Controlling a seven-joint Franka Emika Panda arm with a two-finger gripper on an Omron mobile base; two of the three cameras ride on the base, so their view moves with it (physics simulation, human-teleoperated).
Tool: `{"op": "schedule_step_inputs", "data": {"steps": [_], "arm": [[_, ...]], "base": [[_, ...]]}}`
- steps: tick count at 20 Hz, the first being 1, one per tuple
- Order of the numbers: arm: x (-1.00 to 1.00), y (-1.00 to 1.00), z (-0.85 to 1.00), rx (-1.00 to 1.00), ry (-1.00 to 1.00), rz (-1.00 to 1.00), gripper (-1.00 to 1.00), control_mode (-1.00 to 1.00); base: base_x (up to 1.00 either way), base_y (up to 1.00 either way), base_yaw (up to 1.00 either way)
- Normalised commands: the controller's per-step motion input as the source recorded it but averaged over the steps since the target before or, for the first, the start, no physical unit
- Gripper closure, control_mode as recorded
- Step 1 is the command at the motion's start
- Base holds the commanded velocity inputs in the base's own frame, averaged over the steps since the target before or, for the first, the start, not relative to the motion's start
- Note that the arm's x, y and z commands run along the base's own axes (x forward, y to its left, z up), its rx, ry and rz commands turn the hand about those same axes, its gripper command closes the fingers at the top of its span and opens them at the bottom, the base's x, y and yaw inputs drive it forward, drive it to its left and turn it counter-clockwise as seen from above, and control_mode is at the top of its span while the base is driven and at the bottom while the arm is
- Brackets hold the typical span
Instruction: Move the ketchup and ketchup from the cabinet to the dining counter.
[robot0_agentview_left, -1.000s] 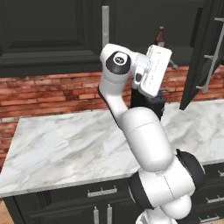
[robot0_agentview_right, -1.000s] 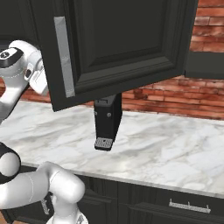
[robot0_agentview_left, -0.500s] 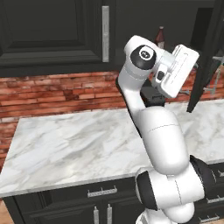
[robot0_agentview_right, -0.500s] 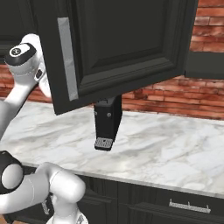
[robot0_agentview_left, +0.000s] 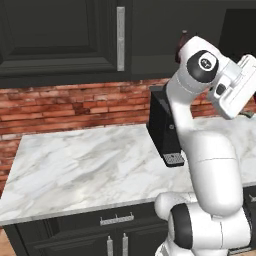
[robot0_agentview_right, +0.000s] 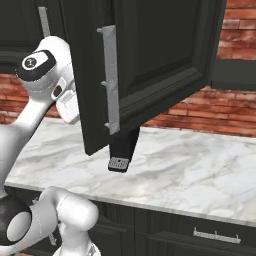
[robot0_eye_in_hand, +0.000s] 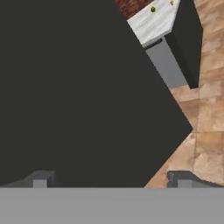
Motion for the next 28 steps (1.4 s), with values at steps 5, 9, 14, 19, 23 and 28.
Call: {"op": "schedule_step_inputs", "data": {"steps": [5, 9, 14, 19, 23, 28], "arm": [[-0.56, -0.69, 0.04, 0.07, 0.00, 0.00, -1.00, -1.00], [-0.58, -0.65, 0.09, 0.05, 0.00, 0.03, -1.00, -1.00], [-0.45, -0.30, 0.18, 0.01, 0.10, 0.25, -1.00, -1.00], [-0.05, -0.03, 0.00, 0.00, 0.34, 0.41, -1.00, -1.00], [0.05, 0.13, -0.02, 0.00, 0.35, 0.59, -1.00, -1.00], [-0.04, -0.03, -0.01, 0.00, 0.33, 0.70, -1.00, -1.00]], "base": [[0.00, 0.00, 0.00], [0.00, 0.00, 0.00], [0.00, 0.00, 0.00], [0.00, 0.00, 0.00], [0.00, 0.00, 0.00], [0.00, 0.00, 0.00]]}}
